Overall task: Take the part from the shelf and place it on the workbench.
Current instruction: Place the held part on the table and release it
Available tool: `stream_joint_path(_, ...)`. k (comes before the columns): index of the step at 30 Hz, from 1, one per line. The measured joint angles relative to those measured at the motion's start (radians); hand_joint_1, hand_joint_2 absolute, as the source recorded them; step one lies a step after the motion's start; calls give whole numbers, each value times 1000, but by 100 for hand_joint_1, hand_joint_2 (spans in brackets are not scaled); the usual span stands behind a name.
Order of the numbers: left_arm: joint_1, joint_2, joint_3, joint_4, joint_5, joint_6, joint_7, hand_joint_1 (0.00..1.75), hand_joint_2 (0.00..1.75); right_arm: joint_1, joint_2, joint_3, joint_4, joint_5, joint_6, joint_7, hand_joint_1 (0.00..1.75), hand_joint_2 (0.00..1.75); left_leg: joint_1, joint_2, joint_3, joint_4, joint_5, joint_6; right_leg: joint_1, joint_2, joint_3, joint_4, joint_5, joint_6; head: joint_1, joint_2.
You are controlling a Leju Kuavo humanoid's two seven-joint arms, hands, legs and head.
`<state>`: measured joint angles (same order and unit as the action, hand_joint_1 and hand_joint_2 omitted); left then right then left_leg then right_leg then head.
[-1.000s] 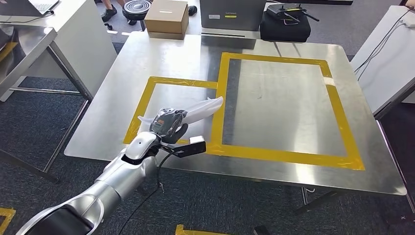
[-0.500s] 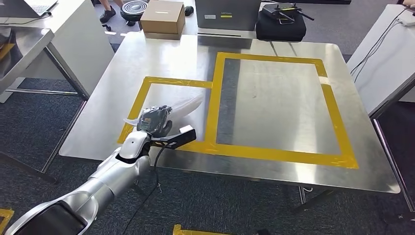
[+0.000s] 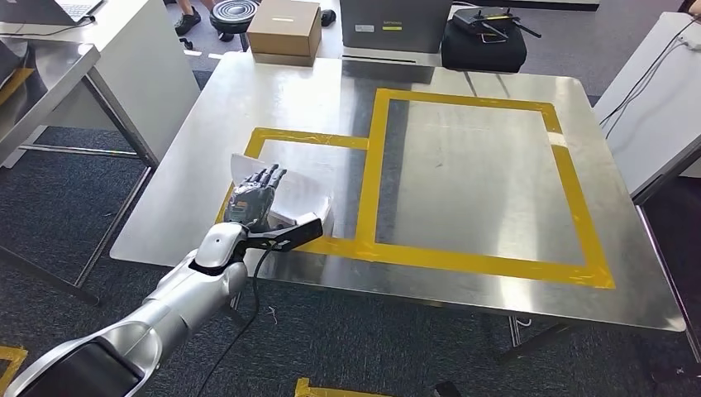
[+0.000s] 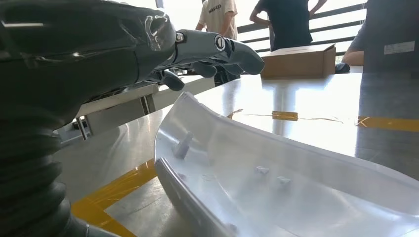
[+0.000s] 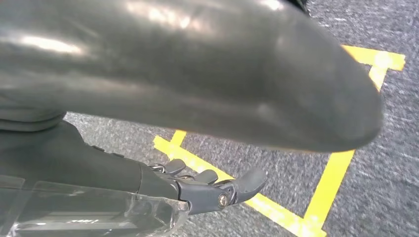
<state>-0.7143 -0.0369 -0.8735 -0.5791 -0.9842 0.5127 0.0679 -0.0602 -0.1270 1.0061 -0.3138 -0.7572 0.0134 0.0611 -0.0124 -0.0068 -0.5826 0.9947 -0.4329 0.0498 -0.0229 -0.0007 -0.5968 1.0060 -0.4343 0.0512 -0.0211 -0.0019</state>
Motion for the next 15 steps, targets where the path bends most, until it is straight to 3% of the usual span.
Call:
stream_joint_path(4,0,1,1,3,0,0,0,0,175,1,0,1,-4,0,0,1,0,0,2,1,-12,18,-15,-14,-2,2,2,-5,2,-26,-1,0)
stream_joint_path(5,-1,1,1,3,0,0,0,0,175,0,0,1,-5,0,0,1,0,0,4,1,-27,50,-35,-21,-6,2,4,-7,3,-31,-2,0)
stream_joint_path(7,-1,3,1,4,0,0,0,0,175,0,-1,1,-6,0,0,1,0,0,11,2,-84,175,-99,-33,-7,2,5,-7,1,-38,-5,0)
stream_joint_path(9,2,4,1,7,-1,0,0,0,87,0,-1,1,-6,0,0,1,0,0,17,2,-144,300,-141,-40,-5,2,5,-6,1,-39,-5,0)
stream_joint_path(10,3,5,0,9,-3,-1,1,0,44,1,-1,1,-6,0,-1,1,0,0,18,2,-151,311,-135,-41,-4,3,6,-6,1,-39,-5,0)
stream_joint_path(11,3,5,0,10,-6,-1,2,0,0,1,-1,1,-6,0,-3,1,0,0,19,2,-137,280,-109,-39,-4,4,7,-6,1,-39,-5,0)
stream_joint_path(13,0,6,1,10,-16,-3,7,0,0,1,0,1,-7,-1,-6,1,0,0,18,2,-67,134,-37,-28,-2,7,11,-7,0,-39,-5,0)
stream_joint_path(15,-6,5,1,10,-23,-6,12,0,0,0,1,1,-7,-2,-7,1,0,0,13,2,-15,29,-5,-18,3,7,8,-7,1,-36,-4,0)
